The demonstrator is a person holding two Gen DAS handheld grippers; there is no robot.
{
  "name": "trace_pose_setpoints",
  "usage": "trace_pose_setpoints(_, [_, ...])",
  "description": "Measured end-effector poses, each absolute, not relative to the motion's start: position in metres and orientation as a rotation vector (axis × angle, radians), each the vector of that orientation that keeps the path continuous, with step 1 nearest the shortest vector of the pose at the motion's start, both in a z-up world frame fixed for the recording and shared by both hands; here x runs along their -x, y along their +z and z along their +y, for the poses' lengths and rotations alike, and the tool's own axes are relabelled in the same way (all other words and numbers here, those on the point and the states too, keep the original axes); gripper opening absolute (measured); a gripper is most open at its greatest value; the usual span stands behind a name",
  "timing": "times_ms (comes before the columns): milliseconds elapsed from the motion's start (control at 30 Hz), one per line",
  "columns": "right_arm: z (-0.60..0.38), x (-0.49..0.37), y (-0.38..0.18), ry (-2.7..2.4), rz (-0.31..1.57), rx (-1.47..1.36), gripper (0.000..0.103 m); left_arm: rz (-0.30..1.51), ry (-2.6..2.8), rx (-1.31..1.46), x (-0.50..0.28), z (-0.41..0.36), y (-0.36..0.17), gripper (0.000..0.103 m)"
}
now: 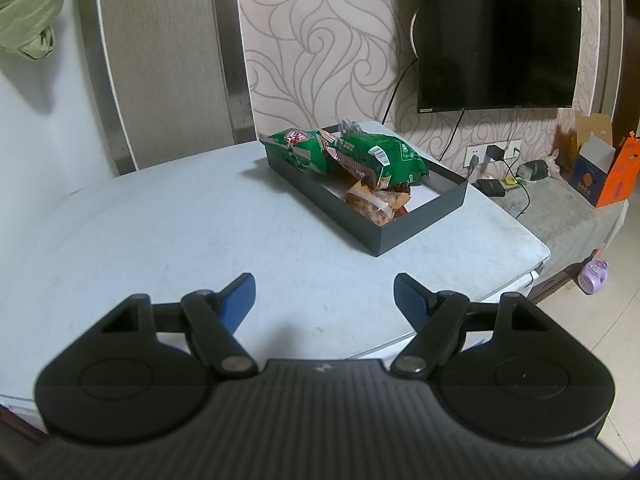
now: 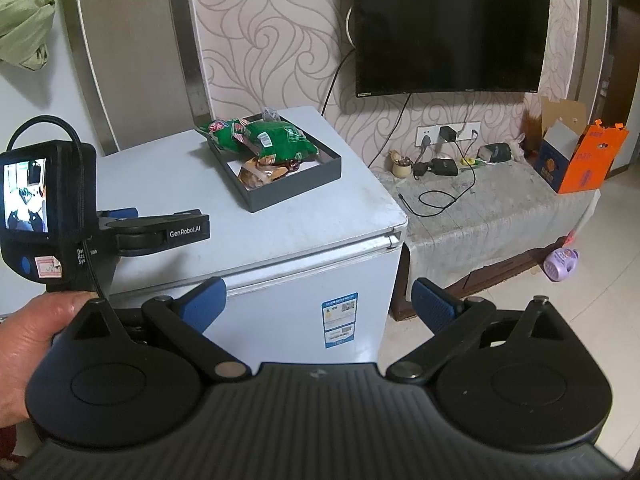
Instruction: Organize snacks
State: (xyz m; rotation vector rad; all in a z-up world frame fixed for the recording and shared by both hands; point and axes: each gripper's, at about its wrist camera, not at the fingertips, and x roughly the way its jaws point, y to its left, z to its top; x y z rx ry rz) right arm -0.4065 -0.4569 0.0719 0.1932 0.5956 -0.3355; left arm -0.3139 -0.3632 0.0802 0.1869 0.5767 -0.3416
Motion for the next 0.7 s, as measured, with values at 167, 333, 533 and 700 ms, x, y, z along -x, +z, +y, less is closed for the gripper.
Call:
trace_pose_setpoints(167, [-0.4567,0.4074,0.0714,-0.337,0.597,-0.196,0.100,0.578,-0.342,-0.188,0.3146,-0.3644,0.0801,0.078])
trace_pose_setpoints(333, [-0.4558,0.4111,0.0706,-0.338,0.596,-0.197,0.100,0.577,-0.344,-0.188,0.3147,-0.3646,0.0802,0.078])
trace_pose_setpoints(533, [-0.4552,0.4088,0.0709,-0.340,0.590,-0.195,0.100,0.575,-0.342,-0.189,0.3149,-0.3656,0.0795,0.078])
trace_pose_setpoints(700, [-0.4563,0.4080,0.0715,-0.337,0.589,-0.195,0.100,0.573,-0.338,-0.189,0.3135,-0.3649,0.0793,0.078])
